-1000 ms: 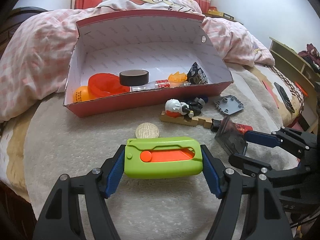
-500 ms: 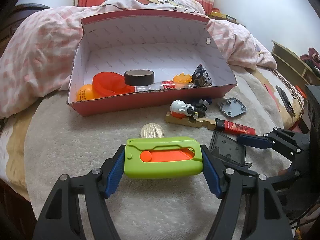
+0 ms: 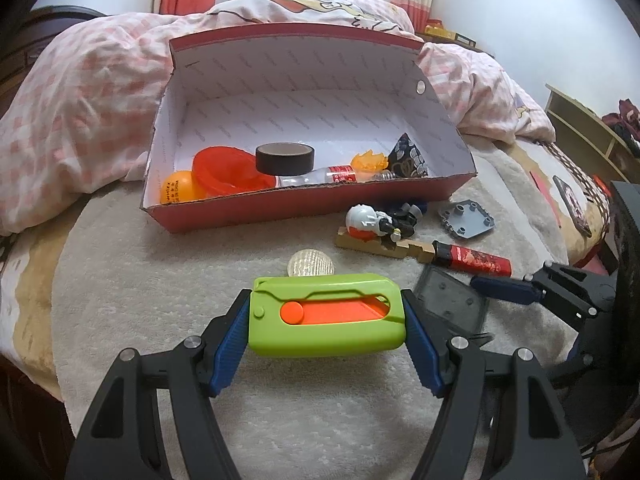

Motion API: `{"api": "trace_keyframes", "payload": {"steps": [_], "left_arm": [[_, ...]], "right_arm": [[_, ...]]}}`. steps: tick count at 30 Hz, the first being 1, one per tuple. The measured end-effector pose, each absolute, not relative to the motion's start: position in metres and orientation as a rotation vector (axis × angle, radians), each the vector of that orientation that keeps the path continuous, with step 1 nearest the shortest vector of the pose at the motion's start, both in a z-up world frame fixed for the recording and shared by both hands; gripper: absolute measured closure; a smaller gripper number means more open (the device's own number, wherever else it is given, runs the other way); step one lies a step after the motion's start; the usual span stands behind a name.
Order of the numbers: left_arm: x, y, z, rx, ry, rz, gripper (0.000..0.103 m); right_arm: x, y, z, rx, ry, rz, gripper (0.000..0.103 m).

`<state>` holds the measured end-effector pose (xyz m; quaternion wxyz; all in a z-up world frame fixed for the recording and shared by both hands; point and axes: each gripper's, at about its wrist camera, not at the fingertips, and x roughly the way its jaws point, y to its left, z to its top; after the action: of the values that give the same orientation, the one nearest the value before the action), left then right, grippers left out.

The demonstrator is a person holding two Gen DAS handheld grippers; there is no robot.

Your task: Organize objects

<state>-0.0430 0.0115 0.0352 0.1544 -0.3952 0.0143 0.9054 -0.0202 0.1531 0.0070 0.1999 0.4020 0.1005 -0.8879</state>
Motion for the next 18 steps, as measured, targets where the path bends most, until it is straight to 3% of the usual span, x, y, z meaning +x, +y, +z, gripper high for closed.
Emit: {"api": "trace_keyframes", "payload": {"steps": [12, 18], "left_arm": [[-0.044, 0.003, 0.046, -1.103, 0.033, 2.630, 0.032], [-0.048, -0.002, 0.055, -1.089, 0.034, 2.650, 0.032]], "right_arm": [[-0.006, 0.155, 0.022, 1.031, 0.276, -2.505, 0.049], [-0.010, 0.162, 0.038, 0.991, 0.144, -2.506, 0.050]]}}
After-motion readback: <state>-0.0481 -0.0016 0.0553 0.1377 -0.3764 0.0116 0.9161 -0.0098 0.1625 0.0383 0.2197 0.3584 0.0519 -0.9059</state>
